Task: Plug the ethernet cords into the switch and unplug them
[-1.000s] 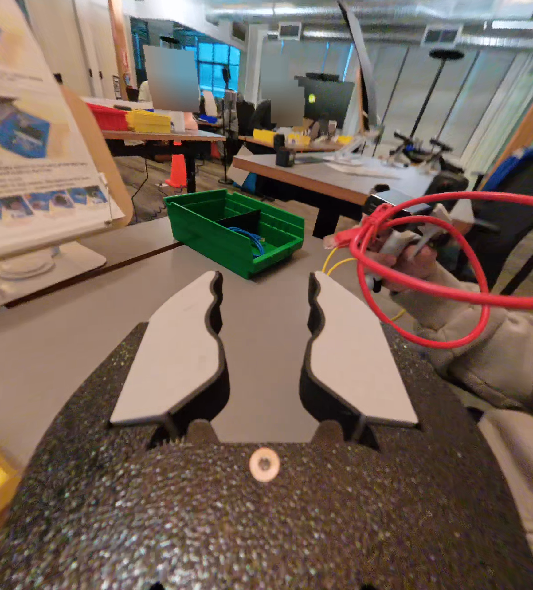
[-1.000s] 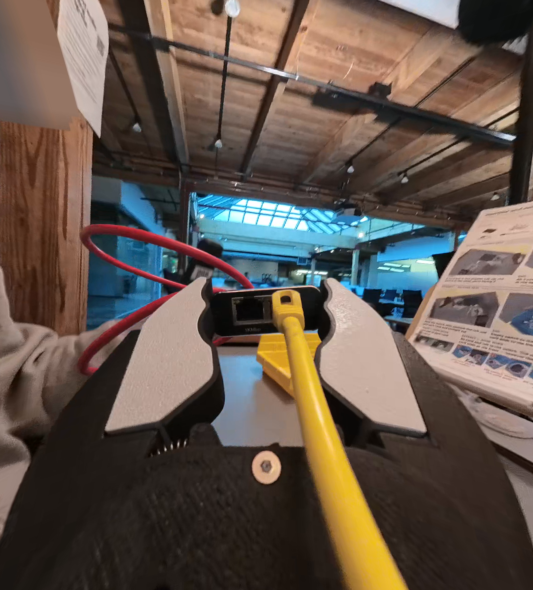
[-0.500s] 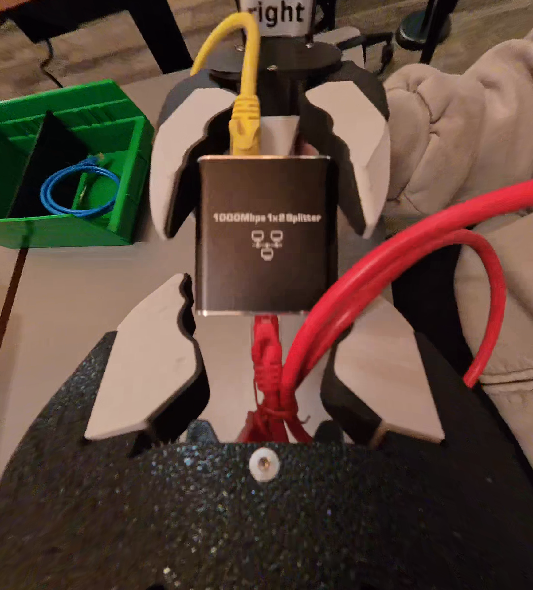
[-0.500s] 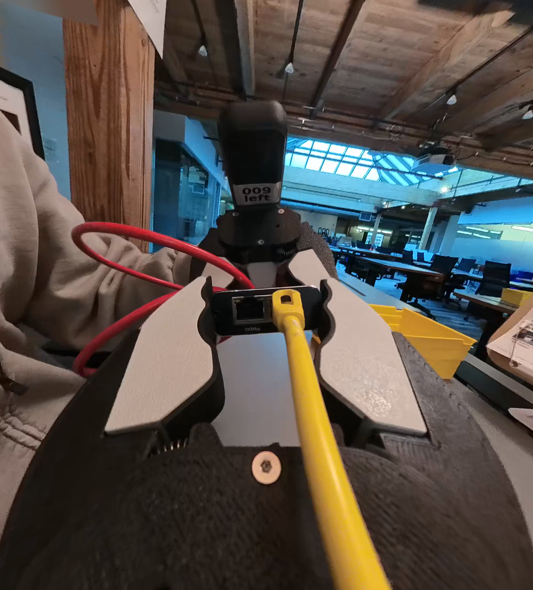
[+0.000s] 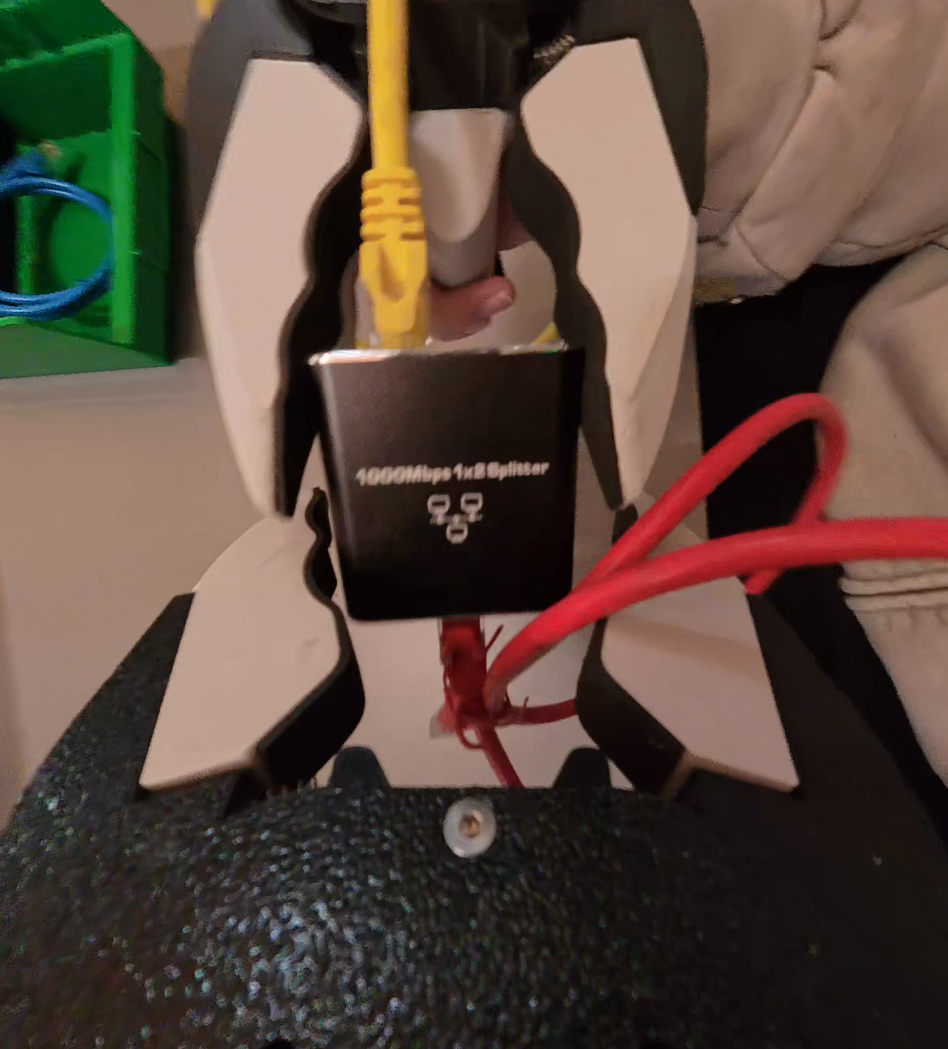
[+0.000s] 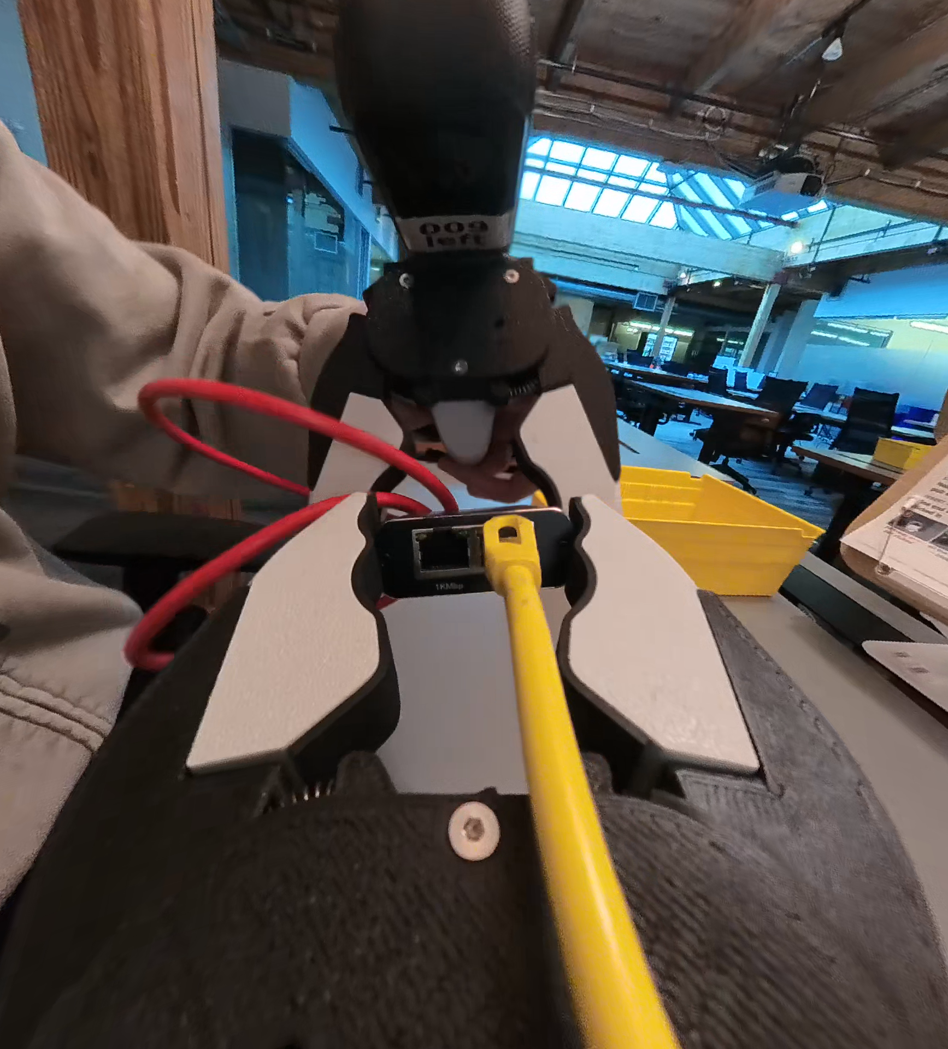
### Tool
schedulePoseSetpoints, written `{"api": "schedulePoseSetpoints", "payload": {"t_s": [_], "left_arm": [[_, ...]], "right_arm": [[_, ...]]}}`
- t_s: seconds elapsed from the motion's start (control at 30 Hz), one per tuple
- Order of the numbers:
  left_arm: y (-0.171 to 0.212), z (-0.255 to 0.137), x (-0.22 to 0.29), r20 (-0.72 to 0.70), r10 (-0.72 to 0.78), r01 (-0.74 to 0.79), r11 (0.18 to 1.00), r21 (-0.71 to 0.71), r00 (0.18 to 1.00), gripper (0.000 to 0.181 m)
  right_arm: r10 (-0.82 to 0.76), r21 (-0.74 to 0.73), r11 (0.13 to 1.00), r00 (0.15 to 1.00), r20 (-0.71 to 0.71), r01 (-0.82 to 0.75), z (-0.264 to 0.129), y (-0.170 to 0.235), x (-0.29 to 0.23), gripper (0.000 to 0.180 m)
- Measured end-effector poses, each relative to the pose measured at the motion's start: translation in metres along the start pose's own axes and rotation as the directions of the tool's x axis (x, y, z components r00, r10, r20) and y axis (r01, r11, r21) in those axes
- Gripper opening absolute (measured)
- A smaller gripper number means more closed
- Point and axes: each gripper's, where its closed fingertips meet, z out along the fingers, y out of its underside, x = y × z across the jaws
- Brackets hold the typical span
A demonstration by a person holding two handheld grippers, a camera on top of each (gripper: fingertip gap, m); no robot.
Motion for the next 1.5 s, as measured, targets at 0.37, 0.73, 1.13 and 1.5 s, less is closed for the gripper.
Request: {"api": "schedulePoseSetpoints", "payload": {"t_s": [0.37,0.73,1.13,1.5], "left_arm": [[-0.001,0.022,-0.005,0.068,-0.089,0.08,0.989,0.125,0.994,0.1],[0.04,0.023,0.02,-0.161,0.017,-0.022,0.999,-0.027,0.987,0.082],[0.01,-0.031,-0.012,-0.03,-0.125,0.129,0.972,0.194,0.992,0.083],[0.013,0.007,0.009,-0.068,-0.08,0.086,0.992,0.097,0.994,0.088]], "right_arm": [[0.072,-0.117,0.99,0.997,-0.033,-0.076,0.003,0.021,0.007,0.064],[-0.051,-0.354,0.932,0.995,0.085,0.078,-0.007,0.053,-0.012,0.064],[-0.053,-0.217,0.974,0.997,0.057,0.064,-0.012,0.034,-0.006,0.064],[-0.035,-0.262,0.964,0.998,0.058,0.049,-0.01,0.041,-0.008,0.064]]}}
